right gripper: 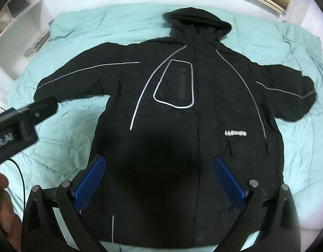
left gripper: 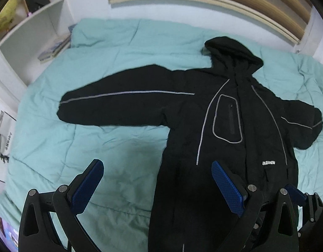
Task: Fold large clothes
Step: 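Grasp the black jacket sleeve cuff with the left gripper and lift it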
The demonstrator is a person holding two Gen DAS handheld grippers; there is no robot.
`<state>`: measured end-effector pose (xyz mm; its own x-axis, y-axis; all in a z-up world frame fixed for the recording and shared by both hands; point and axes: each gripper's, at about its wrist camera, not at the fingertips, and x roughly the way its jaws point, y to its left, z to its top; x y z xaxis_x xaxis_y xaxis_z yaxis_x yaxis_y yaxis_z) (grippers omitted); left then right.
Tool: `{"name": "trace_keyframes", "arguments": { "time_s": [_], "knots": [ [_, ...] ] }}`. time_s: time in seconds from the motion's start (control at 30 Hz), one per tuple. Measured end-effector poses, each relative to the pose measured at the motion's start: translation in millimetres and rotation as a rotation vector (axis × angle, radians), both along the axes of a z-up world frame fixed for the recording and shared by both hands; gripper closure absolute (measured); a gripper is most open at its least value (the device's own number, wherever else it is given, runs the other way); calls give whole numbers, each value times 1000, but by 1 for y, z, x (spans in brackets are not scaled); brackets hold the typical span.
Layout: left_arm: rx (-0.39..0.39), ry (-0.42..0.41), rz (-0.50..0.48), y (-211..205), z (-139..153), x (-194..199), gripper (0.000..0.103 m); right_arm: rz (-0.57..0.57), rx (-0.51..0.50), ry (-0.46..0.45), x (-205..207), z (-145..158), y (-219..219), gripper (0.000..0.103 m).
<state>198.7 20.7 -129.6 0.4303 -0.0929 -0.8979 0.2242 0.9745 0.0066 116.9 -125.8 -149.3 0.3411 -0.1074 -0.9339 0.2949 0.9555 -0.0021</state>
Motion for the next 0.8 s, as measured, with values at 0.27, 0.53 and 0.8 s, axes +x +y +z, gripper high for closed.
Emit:
{"name": "trace_keyframes", "arguments": {
  "time_s": [0.27, 0.53, 0.8],
  "knots": [
    [-115, 27, 148, 61, -54, 65, 1, 80, -33, 1, 64, -31, 2, 1],
    [-356, -24, 456, 195, -97, 136, 1, 203, -84, -47, 143, -56, 24, 9],
    [-522, -25, 702, 307, -153, 183, 1, 265, -56, -35, 181, -73, 48, 9]
  ]
}}
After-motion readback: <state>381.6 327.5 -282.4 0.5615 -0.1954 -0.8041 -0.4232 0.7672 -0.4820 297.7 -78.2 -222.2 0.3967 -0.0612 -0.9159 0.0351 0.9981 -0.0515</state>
